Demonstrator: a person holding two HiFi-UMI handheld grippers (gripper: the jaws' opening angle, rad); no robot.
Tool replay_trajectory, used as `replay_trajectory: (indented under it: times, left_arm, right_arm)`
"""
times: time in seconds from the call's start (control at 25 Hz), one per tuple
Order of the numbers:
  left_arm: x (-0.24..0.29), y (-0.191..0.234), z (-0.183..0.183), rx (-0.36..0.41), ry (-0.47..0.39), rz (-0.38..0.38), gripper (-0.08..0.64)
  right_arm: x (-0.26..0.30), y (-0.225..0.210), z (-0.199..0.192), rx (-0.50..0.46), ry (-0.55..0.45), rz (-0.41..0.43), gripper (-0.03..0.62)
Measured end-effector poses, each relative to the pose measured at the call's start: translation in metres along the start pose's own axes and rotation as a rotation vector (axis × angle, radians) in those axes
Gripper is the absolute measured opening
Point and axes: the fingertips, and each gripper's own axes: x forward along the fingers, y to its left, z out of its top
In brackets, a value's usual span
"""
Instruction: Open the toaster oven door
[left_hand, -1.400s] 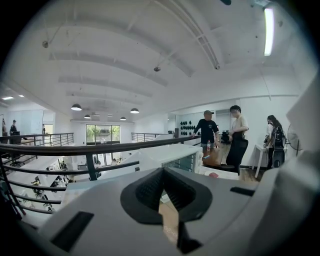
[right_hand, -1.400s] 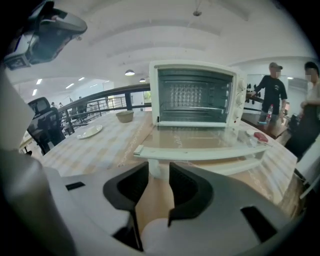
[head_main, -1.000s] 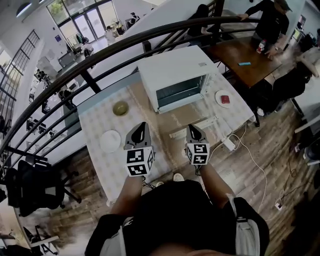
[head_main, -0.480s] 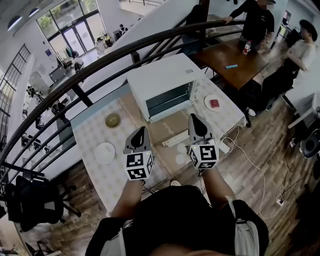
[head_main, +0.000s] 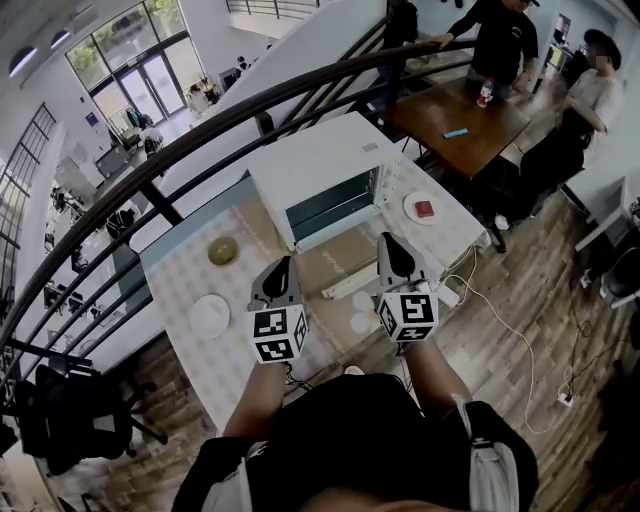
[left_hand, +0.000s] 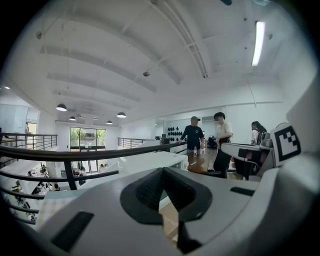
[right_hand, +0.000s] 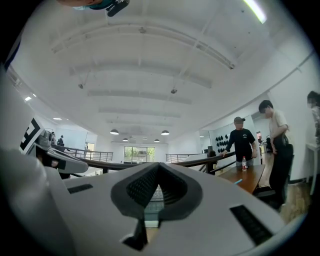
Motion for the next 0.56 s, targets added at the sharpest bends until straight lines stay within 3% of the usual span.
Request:
replay_trajectory:
  times: [0.56]
  left_arm:
    - [0.0019,0.0064,0.0001,0.002,0.0,-0.002,0.011]
  right_arm:
    - [0.0065,0.0023,-0.0067,0.0,0.014,-0.009,0.002]
